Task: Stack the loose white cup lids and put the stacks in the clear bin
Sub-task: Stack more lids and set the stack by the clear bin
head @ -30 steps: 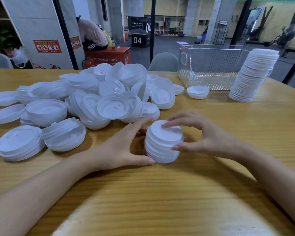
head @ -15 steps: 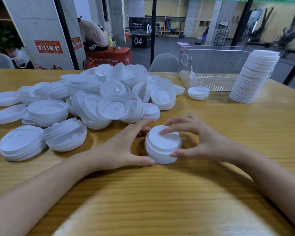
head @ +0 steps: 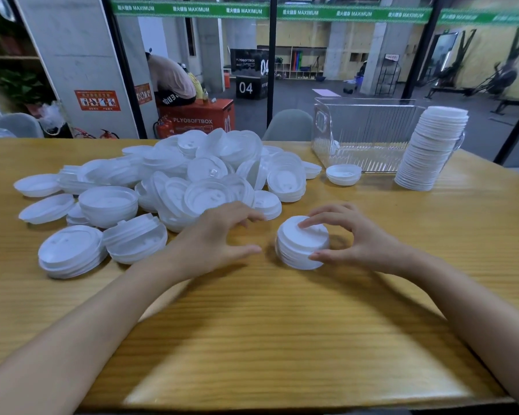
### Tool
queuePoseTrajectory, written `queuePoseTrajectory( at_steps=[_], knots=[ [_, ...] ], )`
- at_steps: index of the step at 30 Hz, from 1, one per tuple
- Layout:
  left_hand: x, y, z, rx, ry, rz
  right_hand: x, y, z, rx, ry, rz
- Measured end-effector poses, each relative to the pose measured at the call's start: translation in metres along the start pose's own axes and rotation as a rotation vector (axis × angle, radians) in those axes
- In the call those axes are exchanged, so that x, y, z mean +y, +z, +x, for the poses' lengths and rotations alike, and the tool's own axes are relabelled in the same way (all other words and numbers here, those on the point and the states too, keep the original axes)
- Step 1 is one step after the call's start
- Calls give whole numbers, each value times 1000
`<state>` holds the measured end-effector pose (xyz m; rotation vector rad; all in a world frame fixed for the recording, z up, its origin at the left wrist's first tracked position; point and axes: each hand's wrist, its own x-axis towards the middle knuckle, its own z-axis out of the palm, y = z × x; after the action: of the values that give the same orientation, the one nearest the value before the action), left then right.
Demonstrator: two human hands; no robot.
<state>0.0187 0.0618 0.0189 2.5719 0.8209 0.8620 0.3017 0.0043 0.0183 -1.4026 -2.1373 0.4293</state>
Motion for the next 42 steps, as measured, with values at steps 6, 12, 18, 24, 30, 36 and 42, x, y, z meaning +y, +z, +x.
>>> queuePoseTrajectory(
  at_steps=[6, 12, 18, 24, 30, 36, 42],
  knots=[
    [6, 2, 33, -81, 130, 722, 1, 4, -2, -20, 40, -114],
    [-7, 9, 60, -215, 36, 1094, 1, 11, -8, -53, 46, -71],
    [-17, 7, 44, 195, 101, 596, 1, 12, -11, -65, 30, -18],
    [-7, -1, 14, 304, -28, 185, -2, 20, -10, -84, 0, 14],
    [3, -1, 4, 462, -117, 92, -8, 21, -13, -81, 18, 36],
    [35, 13, 8, 403, -153, -64, -9, 10, -19, -83, 56, 4],
    [39, 33, 7, 242, -178, -106, -4, 7, -30, -21, 112, 34]
  ],
)
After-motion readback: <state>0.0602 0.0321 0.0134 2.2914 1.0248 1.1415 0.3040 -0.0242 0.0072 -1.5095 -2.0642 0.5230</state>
